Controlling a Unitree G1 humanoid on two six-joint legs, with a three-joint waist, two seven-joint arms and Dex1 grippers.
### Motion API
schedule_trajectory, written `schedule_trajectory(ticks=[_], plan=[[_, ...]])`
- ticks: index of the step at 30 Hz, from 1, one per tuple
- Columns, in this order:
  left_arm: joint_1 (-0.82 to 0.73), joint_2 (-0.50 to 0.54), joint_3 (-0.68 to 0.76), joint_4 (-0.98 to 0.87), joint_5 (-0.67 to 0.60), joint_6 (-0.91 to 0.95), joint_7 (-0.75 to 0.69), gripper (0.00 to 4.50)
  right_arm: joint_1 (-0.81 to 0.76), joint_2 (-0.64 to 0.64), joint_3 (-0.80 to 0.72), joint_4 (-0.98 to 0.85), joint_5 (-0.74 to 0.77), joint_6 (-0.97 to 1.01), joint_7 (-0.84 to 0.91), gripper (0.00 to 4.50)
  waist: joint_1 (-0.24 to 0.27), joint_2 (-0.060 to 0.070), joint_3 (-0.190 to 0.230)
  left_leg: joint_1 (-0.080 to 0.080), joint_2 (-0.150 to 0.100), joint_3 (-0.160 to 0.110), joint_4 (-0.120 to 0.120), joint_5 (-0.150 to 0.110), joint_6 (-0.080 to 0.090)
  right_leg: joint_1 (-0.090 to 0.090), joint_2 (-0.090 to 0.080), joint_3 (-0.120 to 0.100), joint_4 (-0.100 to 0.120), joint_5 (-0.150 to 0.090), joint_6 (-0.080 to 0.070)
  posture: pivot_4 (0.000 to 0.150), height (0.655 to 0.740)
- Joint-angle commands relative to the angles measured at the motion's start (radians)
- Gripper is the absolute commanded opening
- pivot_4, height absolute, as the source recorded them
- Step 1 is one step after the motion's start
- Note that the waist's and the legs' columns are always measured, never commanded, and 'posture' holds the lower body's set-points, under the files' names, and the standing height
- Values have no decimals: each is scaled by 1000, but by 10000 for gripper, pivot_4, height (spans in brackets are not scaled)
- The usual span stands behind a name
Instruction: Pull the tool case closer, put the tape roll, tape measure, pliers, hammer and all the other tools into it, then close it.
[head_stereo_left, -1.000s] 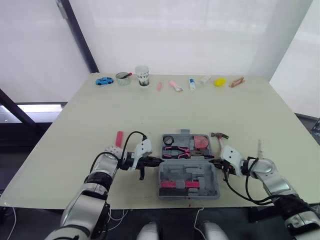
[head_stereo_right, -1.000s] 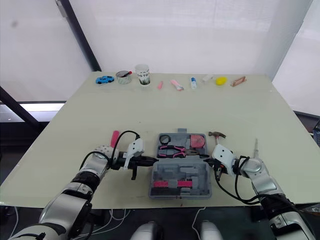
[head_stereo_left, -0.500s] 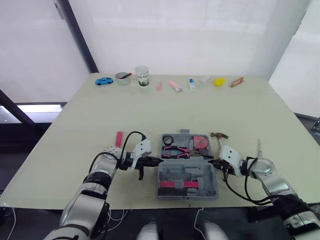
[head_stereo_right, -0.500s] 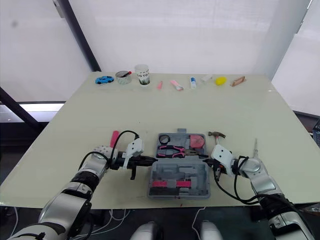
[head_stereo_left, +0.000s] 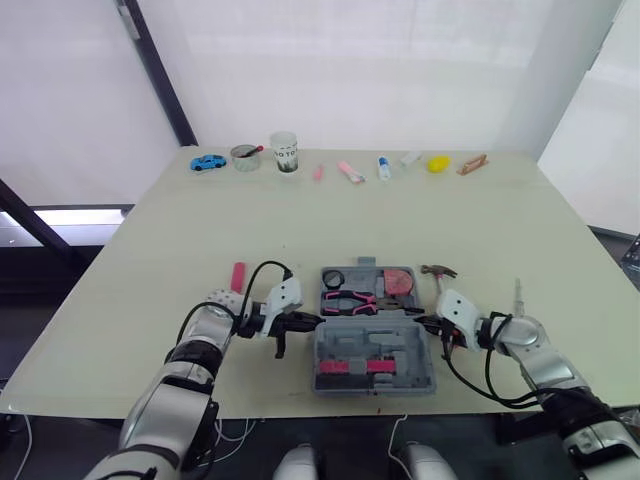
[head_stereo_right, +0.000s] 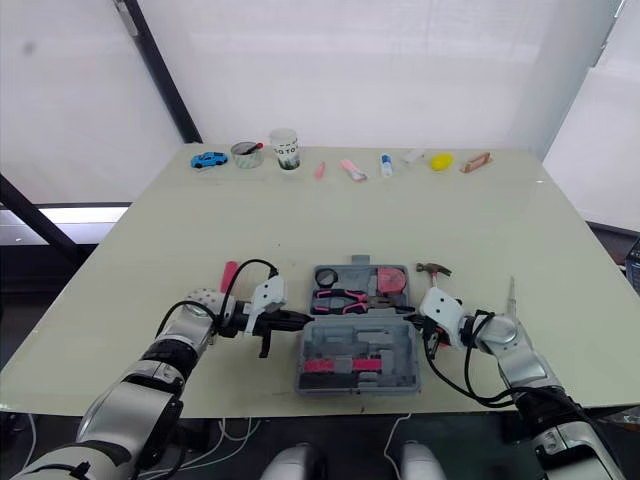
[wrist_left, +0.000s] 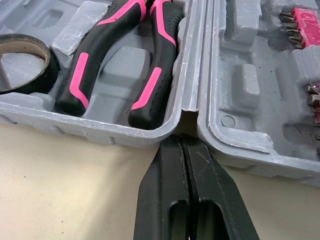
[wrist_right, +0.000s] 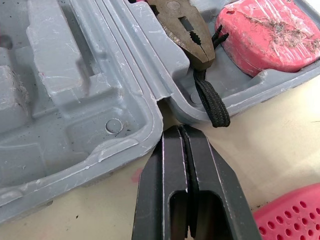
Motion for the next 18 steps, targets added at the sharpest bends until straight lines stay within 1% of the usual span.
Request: schedule_trajectory(ticks=[1, 11, 18], plan=[[-3, -2, -2, 8, 10, -8, 2, 395, -35, 13, -11, -28, 18, -50, -4, 0, 0, 0, 0, 0, 0, 0, 0, 0, 0, 0, 0, 0, 0, 0, 0, 1500, 7400], [-3, -7, -3, 6, 11, -6, -1, 395, -45, 12, -9, -1, 10, -73, -14, 0, 1, 0, 0, 0, 0, 0, 0, 0, 0, 0, 0, 0, 0, 0, 0, 1500, 7400], [1, -9, -3, 3, 10, -5, -2, 395, -15, -1, 6, -43, 27, -12, 43, 0, 1, 0, 0, 0, 0, 0, 0, 0, 0, 0, 0, 0, 0, 0, 0, 1500, 7400]])
